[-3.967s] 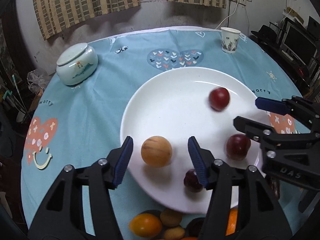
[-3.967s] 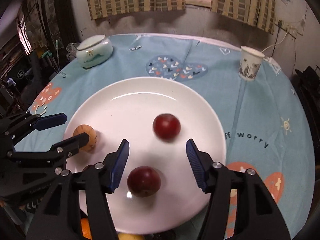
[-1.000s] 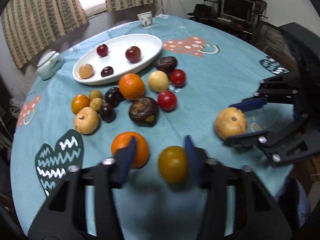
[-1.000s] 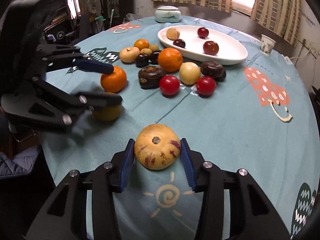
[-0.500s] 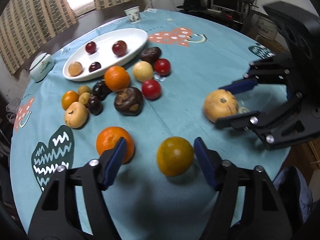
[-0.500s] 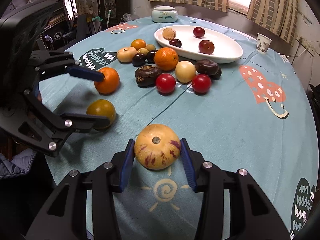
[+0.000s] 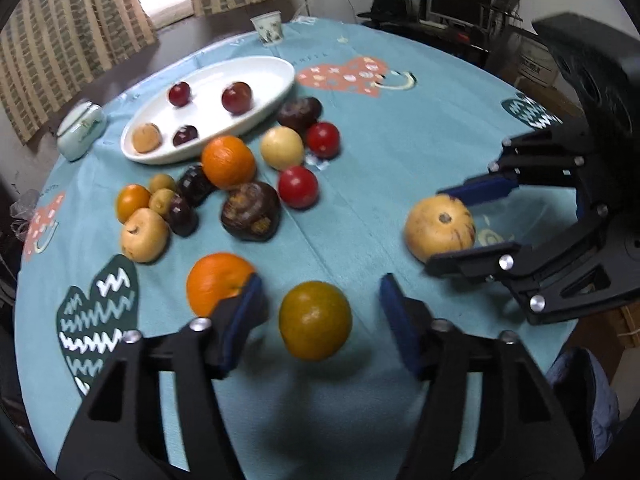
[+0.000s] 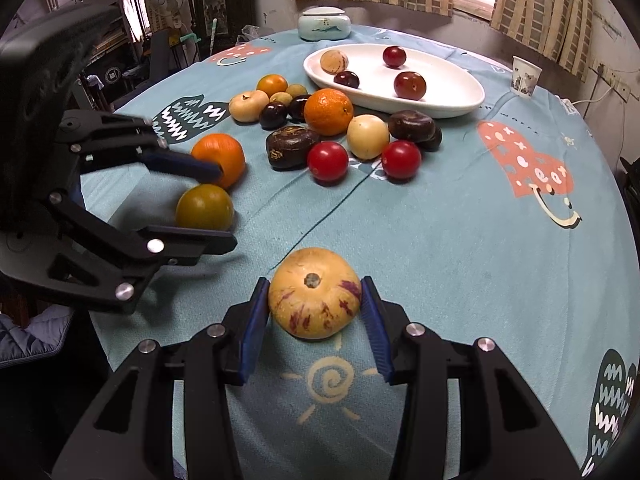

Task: Organize fruits
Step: 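Grasp the streaked yellow pepino with the right gripper while the left grasps a yellow-green fruit, then lower both fruits onto the white plate and open both grippers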

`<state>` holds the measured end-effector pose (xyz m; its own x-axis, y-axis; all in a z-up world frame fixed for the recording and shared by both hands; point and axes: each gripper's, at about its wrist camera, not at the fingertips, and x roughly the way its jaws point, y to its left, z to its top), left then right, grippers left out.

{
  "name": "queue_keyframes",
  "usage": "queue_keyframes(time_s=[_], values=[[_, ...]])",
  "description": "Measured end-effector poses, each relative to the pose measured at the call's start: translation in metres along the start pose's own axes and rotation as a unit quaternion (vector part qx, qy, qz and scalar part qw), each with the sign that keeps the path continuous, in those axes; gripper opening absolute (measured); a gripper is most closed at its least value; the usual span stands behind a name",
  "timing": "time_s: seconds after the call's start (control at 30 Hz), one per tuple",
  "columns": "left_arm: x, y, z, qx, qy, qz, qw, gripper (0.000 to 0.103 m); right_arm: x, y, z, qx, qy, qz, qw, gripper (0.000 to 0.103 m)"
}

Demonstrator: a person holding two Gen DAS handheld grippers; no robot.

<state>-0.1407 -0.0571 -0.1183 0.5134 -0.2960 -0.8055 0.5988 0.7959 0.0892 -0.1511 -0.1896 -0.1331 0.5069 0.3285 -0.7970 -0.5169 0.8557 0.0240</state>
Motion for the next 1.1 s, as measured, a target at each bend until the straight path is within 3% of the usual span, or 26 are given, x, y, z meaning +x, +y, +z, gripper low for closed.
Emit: queue_keyframes(time_s=[0.03, 0.1, 0.13, 0.33, 0.63, 0.9, 1.1], values=[[0.002, 0.001, 0.001, -0.004, 0.004, -0.001, 1.0, 0.063, 0.0, 0.0, 0.0, 0.001, 0.0, 0.0, 1.0, 0.046], [0.005, 0.003, 0.001, -0.005, 0.012, -0.004, 0.9999, 0.052, 0.0, 0.001, 0.0, 0.0, 0.0, -0.001, 1.0, 0.046], [0.008, 0.003, 0.0, -0.005, 0.021, -0.008, 0.9997, 0.037, 0.0, 0.001, 0.0, -0.001, 0.0, -0.001, 1.0, 0.046], [0.006, 0.004, -0.005, -0.012, 0.019, -0.006, 0.9997, 0.037, -0.001, 0.002, -0.001, -0.001, 0.001, -0.004, 1.0, 0.046], [-0.013, 0.01, 0.013, -0.002, -0.019, 0.047, 0.9987, 0.038, -0.008, 0.0, 0.009, -0.004, -0.009, -0.012, 1.0, 0.046], [-0.012, 0.047, 0.066, -0.018, -0.056, 0.098, 0.9934, 0.038, -0.022, -0.016, 0.072, -0.019, -0.061, -0.034, 0.997, 0.046], [0.019, 0.1, 0.119, -0.067, -0.051, 0.106, 0.9908, 0.038, -0.012, -0.046, 0.137, 0.003, -0.105, -0.041, 0.994, 0.046]])
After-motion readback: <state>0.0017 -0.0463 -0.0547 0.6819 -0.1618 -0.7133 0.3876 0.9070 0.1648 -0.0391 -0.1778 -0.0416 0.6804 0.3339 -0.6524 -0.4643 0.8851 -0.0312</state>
